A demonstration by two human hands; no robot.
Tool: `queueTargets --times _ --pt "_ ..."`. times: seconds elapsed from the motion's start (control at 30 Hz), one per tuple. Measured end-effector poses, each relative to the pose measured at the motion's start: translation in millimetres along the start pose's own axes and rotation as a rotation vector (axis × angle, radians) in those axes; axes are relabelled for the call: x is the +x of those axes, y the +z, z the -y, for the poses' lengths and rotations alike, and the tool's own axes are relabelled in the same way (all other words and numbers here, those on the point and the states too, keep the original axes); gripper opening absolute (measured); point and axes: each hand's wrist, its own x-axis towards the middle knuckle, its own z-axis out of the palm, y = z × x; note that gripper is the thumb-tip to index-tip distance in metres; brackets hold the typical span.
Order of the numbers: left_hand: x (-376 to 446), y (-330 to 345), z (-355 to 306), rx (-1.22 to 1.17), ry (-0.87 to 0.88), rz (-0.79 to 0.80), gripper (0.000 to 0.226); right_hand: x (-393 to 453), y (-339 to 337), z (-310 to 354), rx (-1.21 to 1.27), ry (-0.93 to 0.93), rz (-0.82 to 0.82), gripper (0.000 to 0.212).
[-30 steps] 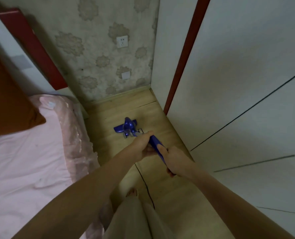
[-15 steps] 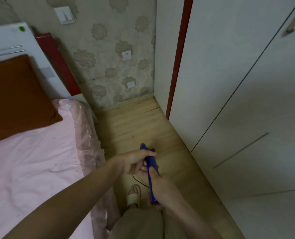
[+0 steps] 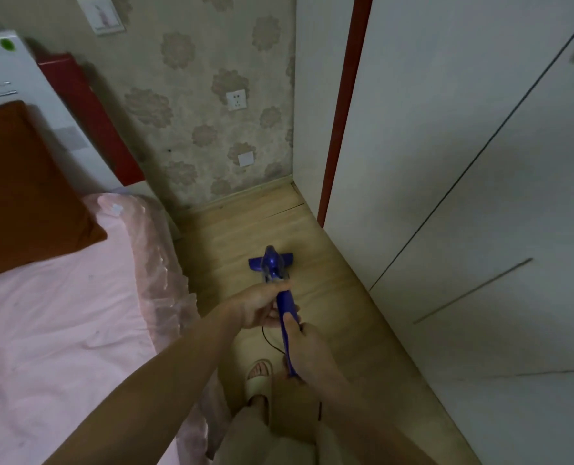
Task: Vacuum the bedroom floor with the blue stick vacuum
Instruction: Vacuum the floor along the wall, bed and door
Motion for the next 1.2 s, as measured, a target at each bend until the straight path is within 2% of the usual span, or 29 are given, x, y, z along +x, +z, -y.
queueTargets --times 0.27,0.5,0.7,0.83,0.97,1.1,1.2 --pt "76.1 -30.1 -84.5 -0.190 0.048 0.007 0.029 99.7 -27.6 68.6 -0.072 0.064 -0.054 0.043" --pt "121.8 -72.1 -142.7 -0.143 0.054 -0.066 0.031 175.2 -7.3 115.4 -0.110 0.066 -0.057 0.049" --pt "154.8 -84.8 -165.6 -0.072 0.049 -0.175 0.037 220.6 5.6 125.2 -0.135 0.026 -0.080 0.051" --pt "161.3 -81.6 -164.2 -0.091 0.021 -0.170 0.030 225.9 2.7 117.7 -0.132 0.040 -0.088 0.049" --pt "158.3 -72.9 -161.8 -0.172 0.031 -0.112 0.027 218.6 -13.1 119.0 -0.234 0.030 -0.122 0.047" --pt "140.9 -54.2 -160.3 -0.265 0.048 -0.054 0.025 196.6 -33.6 120.8 -0.288 0.034 -0.120 0.048" --pt "120.7 -34.8 -148.6 -0.248 0.054 -0.014 0.026 168.2 -50.2 111.6 -0.339 0.054 -0.103 0.052"
